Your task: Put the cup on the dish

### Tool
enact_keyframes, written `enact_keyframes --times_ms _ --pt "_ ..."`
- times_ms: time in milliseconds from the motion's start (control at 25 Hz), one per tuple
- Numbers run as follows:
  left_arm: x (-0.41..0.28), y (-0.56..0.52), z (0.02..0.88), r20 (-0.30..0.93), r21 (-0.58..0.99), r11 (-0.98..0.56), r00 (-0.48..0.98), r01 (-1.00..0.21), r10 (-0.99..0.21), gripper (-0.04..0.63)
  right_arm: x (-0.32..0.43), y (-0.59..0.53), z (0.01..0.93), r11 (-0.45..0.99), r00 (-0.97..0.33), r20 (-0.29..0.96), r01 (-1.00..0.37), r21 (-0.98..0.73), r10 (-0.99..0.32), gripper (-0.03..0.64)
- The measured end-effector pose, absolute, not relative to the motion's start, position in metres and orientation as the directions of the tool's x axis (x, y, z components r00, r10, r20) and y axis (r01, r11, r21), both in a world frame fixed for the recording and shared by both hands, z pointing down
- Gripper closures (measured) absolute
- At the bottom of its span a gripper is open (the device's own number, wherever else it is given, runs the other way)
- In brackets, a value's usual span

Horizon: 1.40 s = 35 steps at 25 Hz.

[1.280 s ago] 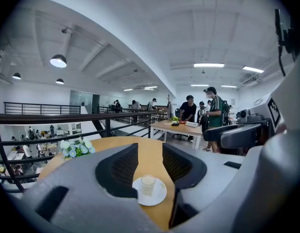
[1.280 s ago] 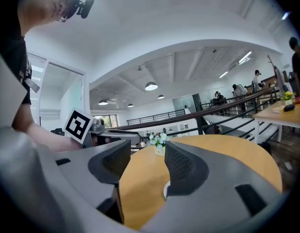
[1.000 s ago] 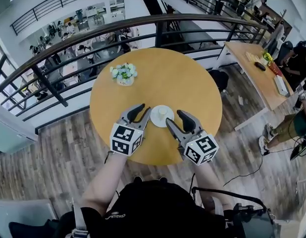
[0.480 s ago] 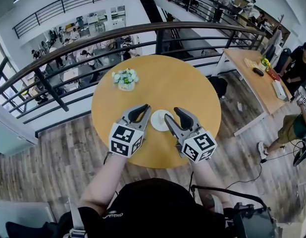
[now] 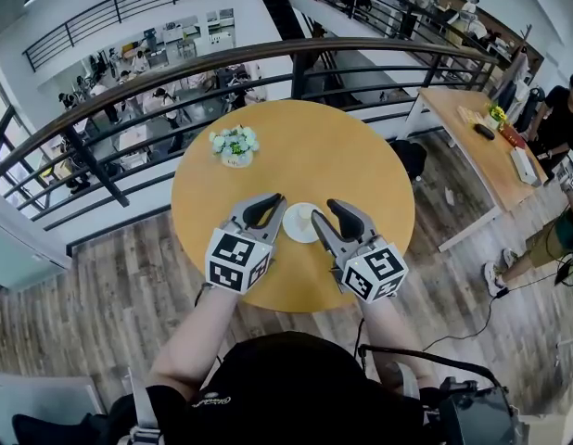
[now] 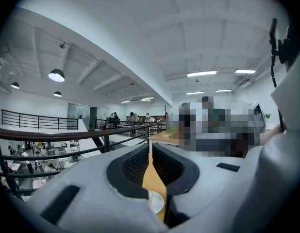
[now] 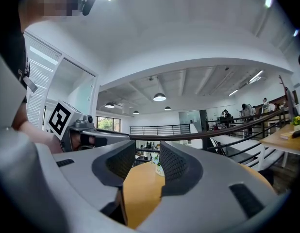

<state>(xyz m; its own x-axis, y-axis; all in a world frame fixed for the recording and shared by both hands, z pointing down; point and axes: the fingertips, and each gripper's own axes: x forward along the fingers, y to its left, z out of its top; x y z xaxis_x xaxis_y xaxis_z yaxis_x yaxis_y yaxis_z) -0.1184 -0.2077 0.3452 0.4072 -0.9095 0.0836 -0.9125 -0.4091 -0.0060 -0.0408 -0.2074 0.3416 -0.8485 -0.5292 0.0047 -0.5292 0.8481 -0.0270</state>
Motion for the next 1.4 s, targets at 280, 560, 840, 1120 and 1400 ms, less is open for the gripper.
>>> enact_keyframes --times_ms 280,560,840,1120,1400 --pt "-0.1177 -0.2048 0.3433 0.091 -0.034 -0.408 0.404 -0.912 -0.91 0.568 -0.0412 -0.205 0.3419 0.847 -0.847 0.013 -0.531 -0.023 -0.531 0.466" --pt "-0.1136 -0.2027 0.3426 0.099 -0.054 -0.413 0.407 -0.909 -0.908 0.568 -0.0417 -0.2032 0.3412 0.852 -0.852 0.005 -0.523 -0.03 -0.524 0.466" --pt "-0.1138 -0.2033 0.3439 0.099 -0.054 -0.41 0.404 -0.911 -0.91 0.568 -0.0407 -0.2035 0.3458 0.855 -0.855 0.011 -0.518 -0.038 -0.518 0.466" --pt "-0.1129 -0.2021 0.3491 0.111 -0.037 -0.409 0.404 -0.912 -0.908 0.568 -0.0393 -0.202 0.3486 0.853 -0.854 0.023 -0.52 -0.042 -0.519 0.466" --pt "-0.1129 -0.2039 0.3476 0.112 -0.028 -0.413 0.408 -0.91 -0.906 0.568 -0.0401 -0.2022 0.3485 0.852 -0.853 0.025 -0.522 -0.044 -0.521 0.468"
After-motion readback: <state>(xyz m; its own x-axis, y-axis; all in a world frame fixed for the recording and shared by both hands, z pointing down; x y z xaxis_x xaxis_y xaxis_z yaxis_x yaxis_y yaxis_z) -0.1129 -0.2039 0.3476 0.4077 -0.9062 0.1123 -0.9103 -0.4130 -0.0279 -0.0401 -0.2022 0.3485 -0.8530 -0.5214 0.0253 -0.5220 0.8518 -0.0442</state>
